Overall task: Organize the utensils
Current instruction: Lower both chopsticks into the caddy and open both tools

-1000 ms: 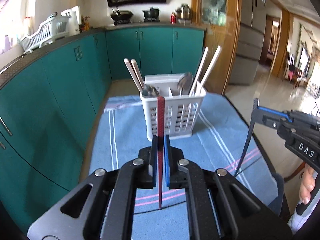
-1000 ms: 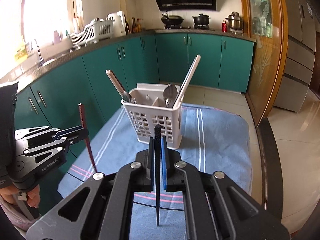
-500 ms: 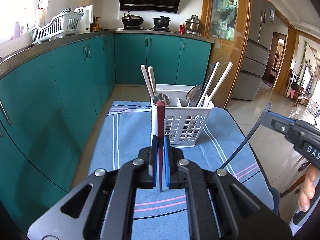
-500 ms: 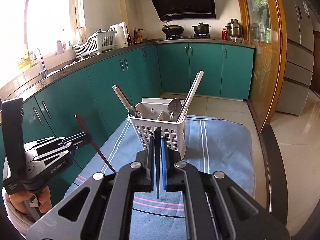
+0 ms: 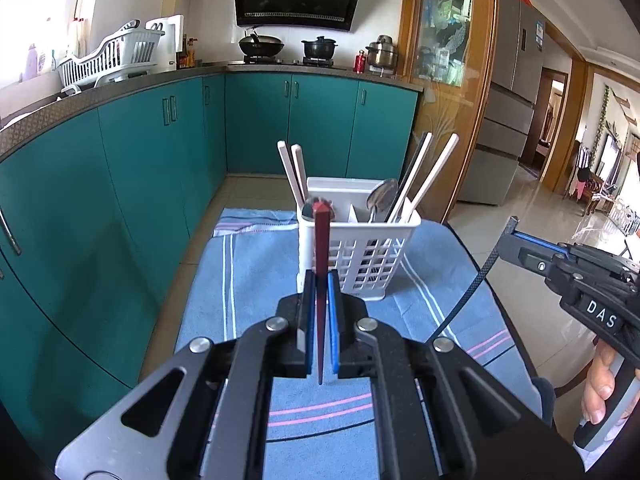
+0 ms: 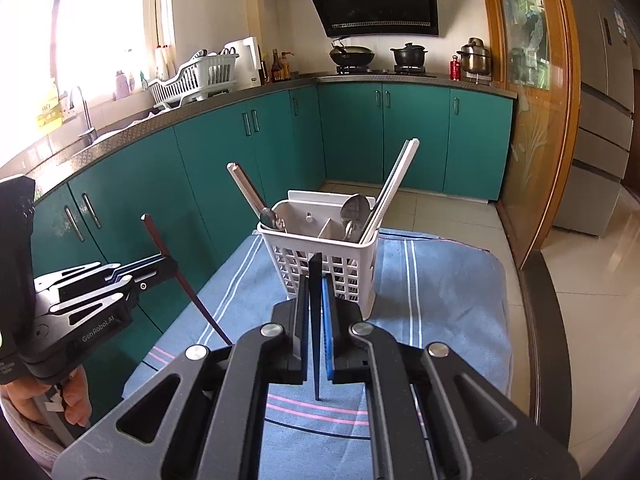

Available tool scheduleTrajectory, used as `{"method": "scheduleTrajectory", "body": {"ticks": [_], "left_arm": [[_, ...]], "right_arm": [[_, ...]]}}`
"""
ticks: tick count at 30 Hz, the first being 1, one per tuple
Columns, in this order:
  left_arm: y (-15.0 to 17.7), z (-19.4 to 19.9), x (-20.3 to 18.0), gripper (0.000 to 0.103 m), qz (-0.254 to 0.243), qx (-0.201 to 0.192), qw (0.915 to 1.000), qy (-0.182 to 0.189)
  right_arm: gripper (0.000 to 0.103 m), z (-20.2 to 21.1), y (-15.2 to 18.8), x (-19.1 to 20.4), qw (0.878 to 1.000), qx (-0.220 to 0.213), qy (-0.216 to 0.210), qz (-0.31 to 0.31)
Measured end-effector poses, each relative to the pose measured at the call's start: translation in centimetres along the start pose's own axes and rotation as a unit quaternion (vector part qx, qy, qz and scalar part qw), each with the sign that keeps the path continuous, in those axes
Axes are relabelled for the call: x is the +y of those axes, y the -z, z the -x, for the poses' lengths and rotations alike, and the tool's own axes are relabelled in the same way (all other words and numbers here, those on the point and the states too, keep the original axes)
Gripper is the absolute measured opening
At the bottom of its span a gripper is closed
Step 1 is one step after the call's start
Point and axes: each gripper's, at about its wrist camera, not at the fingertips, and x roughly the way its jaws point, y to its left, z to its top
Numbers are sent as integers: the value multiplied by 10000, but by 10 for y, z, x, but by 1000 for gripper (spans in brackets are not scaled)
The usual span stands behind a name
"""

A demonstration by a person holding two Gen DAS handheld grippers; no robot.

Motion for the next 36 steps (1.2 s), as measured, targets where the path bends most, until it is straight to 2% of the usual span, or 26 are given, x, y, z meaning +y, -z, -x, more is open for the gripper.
{"method": "scheduleTrajectory", "body": {"ticks": [6,11,16,20,24,30,36], "left_arm": [[-41,21,-4,6,-83,-478,9987,181],[-99,49,-7,6,-102,-1290,9915,159],[-140,42,-12,6,-88,-1541,9879,137],[-151,14,-17,6,-145,-1521,9881,179],[-150,-18,-17,6,-88,-1344,9909,-18],[-142,-58,-5,6,108,-978,9951,-122],[-126,-82,3,6,146,-768,9968,-187]], "right_arm": [[7,21,-29,-6,9989,-451,75,42],[7,44,-73,-10,9952,-957,187,-6],[7,56,-121,-14,9895,-1430,205,-49],[7,40,-156,-23,9871,-1568,174,-264],[7,7,-166,-29,9864,-1590,183,-375],[7,-50,-149,-38,9896,-1316,199,-543],[7,-78,-122,-40,9929,-1001,95,-638]]}}
